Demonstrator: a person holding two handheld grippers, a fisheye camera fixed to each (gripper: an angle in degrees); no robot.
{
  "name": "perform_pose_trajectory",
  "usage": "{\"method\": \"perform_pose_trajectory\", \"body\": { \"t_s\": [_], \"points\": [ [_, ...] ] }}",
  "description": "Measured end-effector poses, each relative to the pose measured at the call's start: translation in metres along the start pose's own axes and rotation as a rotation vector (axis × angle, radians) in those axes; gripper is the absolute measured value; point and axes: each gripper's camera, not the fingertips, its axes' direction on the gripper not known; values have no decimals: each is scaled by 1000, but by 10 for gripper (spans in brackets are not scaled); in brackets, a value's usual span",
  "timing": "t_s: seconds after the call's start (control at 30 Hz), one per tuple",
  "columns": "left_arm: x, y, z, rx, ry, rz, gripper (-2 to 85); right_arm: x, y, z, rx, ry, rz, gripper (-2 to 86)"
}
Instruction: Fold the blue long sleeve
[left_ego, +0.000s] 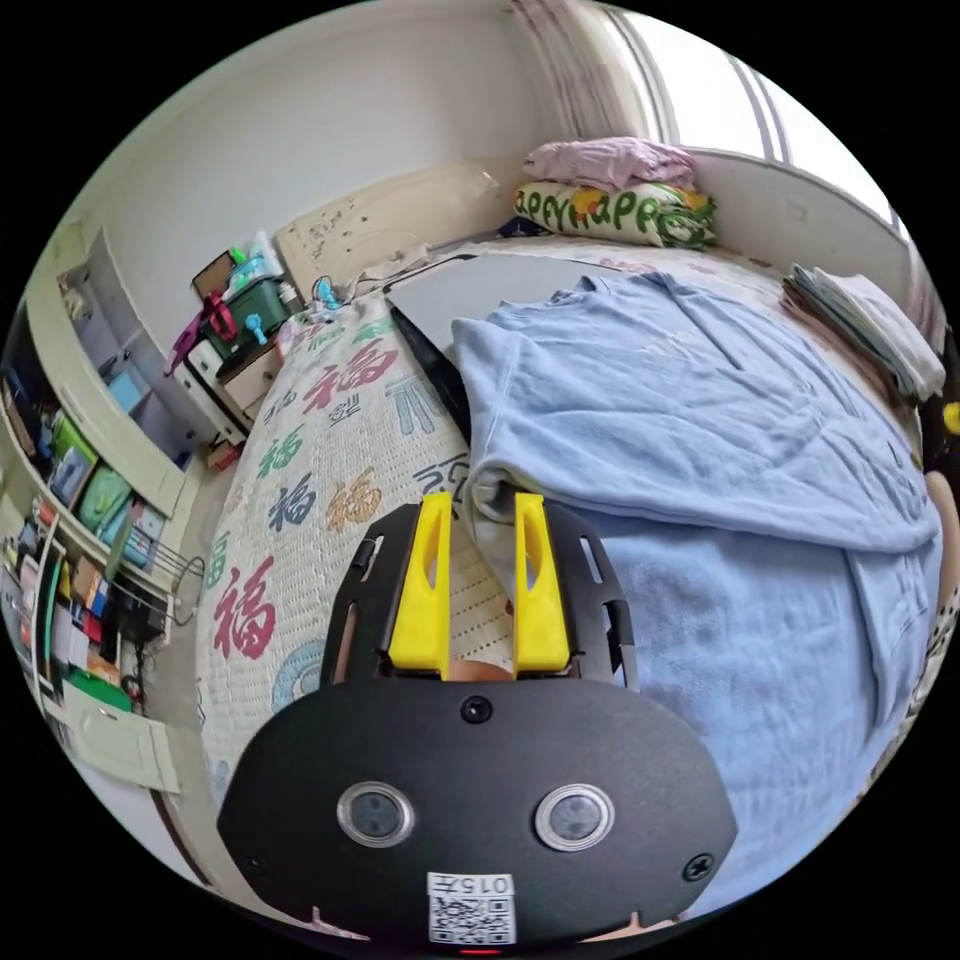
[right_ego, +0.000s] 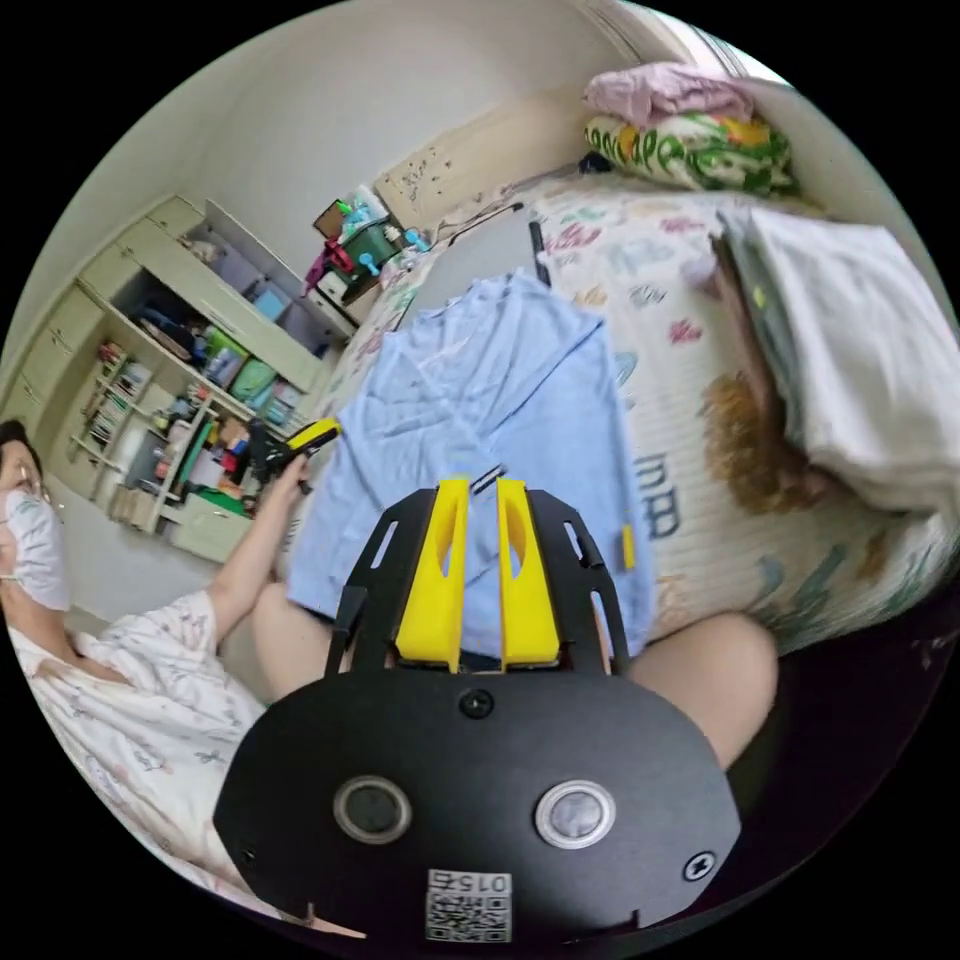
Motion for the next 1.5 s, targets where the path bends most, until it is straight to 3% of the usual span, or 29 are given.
{"method": "perform_pose_trajectory", "body": {
  "t_s": [0.17,0.27,0.47,0.67,0.9,1.03,1.3,1.5],
  "points": [
    [26,8,-5,50,-97,2,103,-67,-124,72,37,-152,-195,77],
    [41,19,-11,101,-102,25,87,-118,-196,159,-68,-243,-281,88],
    [67,23,-4,73,-116,62,66,-180,-305,327,-274,-402,-181,90],
    [70,28,5,71,-98,40,78,-227,-350,396,-283,-149,-276,95],
    [59,43,10,114,-5,-5,39,-247,-385,448,-369,-134,-219,100],
    [63,50,19,117,-17,-11,25,-278,-391,468,-383,-57,-328,78],
    [51,68,34,154,-23,-102,15,-330,-412,478,-283,34,-398,24],
    [49,66,71,58,-26,-102,12,-366,-423,500,-317,125,-451,24]
  ]
}}
